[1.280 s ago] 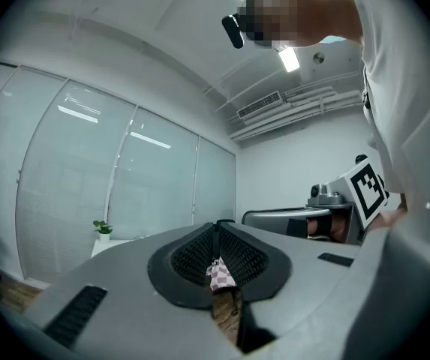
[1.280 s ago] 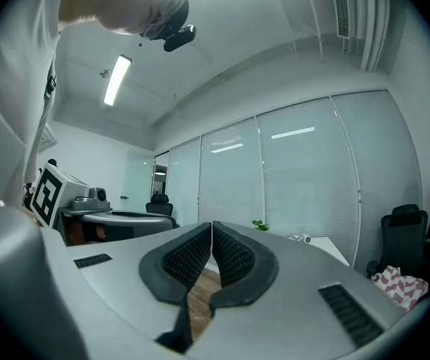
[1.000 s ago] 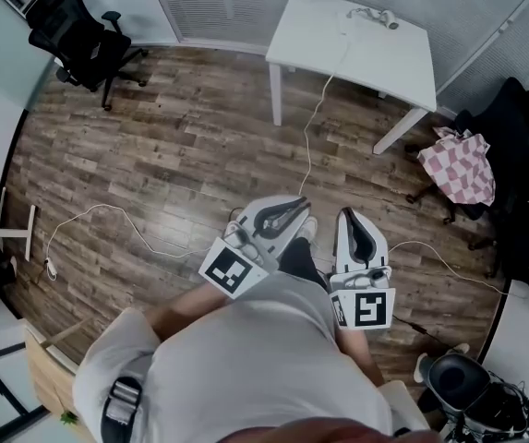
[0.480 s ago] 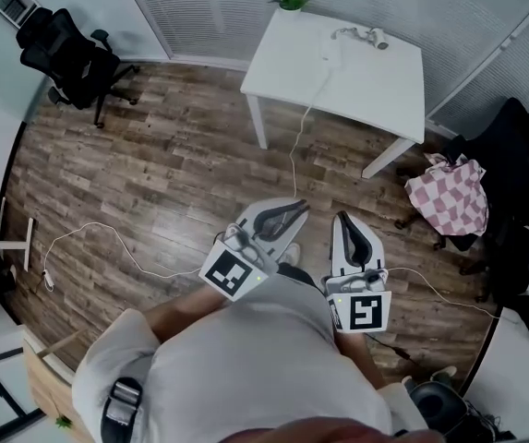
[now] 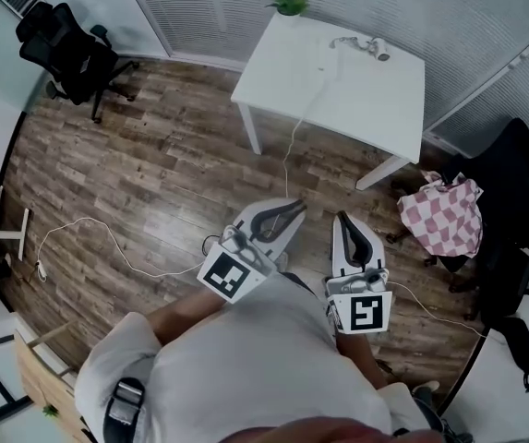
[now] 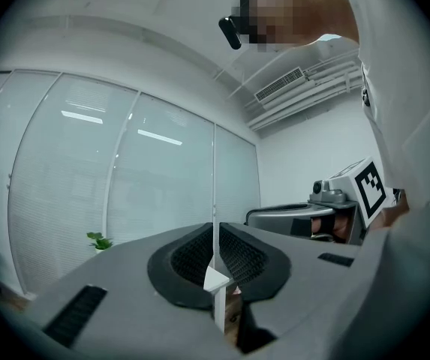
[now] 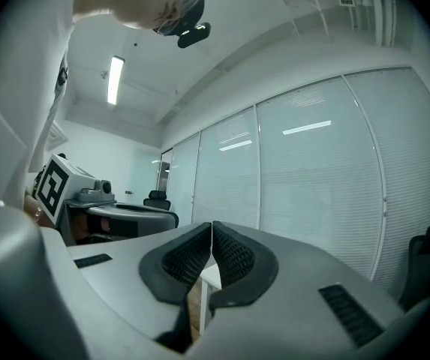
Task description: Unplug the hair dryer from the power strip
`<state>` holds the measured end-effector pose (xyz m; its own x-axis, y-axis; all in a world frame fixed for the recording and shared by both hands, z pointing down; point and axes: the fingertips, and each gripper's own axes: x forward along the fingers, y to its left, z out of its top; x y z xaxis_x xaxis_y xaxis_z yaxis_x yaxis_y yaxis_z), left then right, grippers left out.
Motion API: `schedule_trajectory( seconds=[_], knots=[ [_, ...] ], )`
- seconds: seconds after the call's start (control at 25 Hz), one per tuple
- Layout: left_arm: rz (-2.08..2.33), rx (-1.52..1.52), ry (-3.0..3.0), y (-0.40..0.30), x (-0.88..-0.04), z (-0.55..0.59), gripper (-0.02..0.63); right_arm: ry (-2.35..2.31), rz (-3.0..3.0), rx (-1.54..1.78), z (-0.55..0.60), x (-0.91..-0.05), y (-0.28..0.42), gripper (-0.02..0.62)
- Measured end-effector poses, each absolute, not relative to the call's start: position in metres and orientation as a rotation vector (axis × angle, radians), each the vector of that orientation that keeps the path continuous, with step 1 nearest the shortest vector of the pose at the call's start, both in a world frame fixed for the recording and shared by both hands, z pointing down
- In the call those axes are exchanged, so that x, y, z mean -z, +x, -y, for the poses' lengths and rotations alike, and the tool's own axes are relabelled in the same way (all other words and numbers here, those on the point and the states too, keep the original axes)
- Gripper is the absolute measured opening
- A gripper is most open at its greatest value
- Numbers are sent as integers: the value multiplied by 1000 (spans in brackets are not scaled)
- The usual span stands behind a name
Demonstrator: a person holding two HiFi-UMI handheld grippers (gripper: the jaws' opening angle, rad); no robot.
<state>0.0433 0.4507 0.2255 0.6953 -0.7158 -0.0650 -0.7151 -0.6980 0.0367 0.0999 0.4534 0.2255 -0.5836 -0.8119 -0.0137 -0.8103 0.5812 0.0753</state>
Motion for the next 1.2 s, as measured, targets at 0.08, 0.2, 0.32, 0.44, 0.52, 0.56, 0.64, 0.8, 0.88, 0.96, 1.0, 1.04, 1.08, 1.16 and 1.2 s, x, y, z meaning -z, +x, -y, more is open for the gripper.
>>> schedule_trajectory(
  seconds=[0.08, 0.2, 0.32, 0.44, 0.52, 0.56, 0.64, 0.8, 0.88, 0.96, 1.0, 1.04, 1.08, 1.16, 1.2],
  knots=[
    [1219, 104, 2880, 43, -228, -445, 52, 1403, 2781, 131, -448, -226, 98, 32],
    [1221, 104, 2876, 43, -230, -436, 52, 1387, 2789, 126, -438, -230, 94, 32],
    [1225, 114, 2887, 42, -230, -426, 52, 1390, 2787, 114, -429, -233, 92, 32],
    [1213, 132, 2895, 44, -231, -413, 51, 1399, 2774, 127, -417, -237, 94, 32],
    [1202, 139, 2903, 44, -231, -401, 52, 1407, 2763, 132, -405, -239, 93, 32],
    [1199, 143, 2905, 43, -231, -394, 52, 1411, 2760, 133, -399, -240, 92, 32],
    [1189, 139, 2912, 42, -233, -380, 51, 1422, 2755, 141, -384, -240, 91, 32],
    [1166, 120, 2938, 39, -236, -346, 52, 1441, 2747, 137, -347, -242, 88, 32],
    [1158, 130, 2939, 35, -235, -328, 51, 1450, 2742, 132, -327, -243, 85, 32],
    [1145, 115, 2948, 29, -236, -309, 51, 1455, 2737, 130, -308, -243, 79, 32],
    [1137, 106, 2951, 26, -237, -298, 52, 1460, 2735, 128, -298, -243, 75, 32],
    [1129, 99, 2953, 23, -238, -288, 52, 1466, 2734, 126, -288, -242, 71, 32],
    [1122, 99, 2955, 20, -238, -278, 52, 1475, 2733, 122, -278, -241, 68, 32],
    [1108, 109, 2955, 14, -238, -256, 52, 1489, 2725, 115, -257, -240, 62, 32],
    [1103, 112, 2953, 11, -237, -246, 52, 1496, 2722, 110, -247, -239, 58, 32]
  ],
)
